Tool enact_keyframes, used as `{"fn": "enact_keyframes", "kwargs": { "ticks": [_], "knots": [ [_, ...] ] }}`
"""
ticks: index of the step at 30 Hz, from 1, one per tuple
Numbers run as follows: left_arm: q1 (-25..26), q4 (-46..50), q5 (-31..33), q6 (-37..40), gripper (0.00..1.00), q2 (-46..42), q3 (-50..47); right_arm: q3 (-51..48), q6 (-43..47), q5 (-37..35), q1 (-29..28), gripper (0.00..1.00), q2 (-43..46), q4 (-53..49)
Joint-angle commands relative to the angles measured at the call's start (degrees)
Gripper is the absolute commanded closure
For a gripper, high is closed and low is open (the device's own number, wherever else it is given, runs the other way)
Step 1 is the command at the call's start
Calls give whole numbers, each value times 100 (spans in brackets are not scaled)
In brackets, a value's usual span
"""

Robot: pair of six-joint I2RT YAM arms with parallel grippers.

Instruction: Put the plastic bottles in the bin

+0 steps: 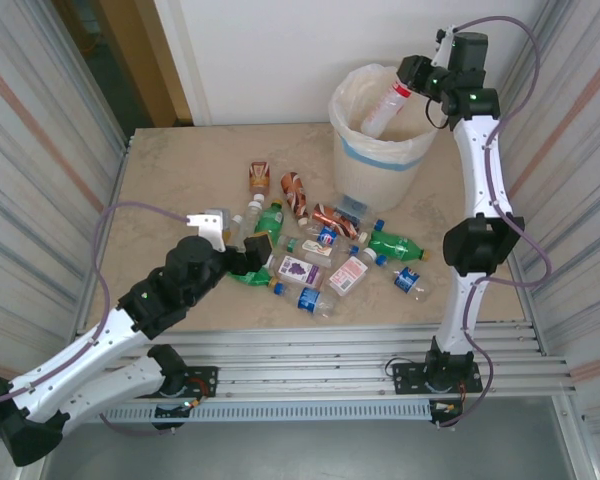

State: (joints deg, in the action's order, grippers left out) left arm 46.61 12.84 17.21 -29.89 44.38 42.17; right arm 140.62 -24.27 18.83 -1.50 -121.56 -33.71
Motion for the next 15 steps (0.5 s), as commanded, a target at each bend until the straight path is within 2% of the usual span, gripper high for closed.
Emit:
{"fn": "enact_keyframes", "kwargs": {
  "ticks": [1, 15],
  "knots": [
    [-33, 197, 225, -157, 1, -79, -53, 211, 420, -190, -96, 82, -162, -181],
    [-98, 944, 397, -615, 1, -157, -22, 212, 581, -380, -201, 38, -168, -302]
  ]
}}
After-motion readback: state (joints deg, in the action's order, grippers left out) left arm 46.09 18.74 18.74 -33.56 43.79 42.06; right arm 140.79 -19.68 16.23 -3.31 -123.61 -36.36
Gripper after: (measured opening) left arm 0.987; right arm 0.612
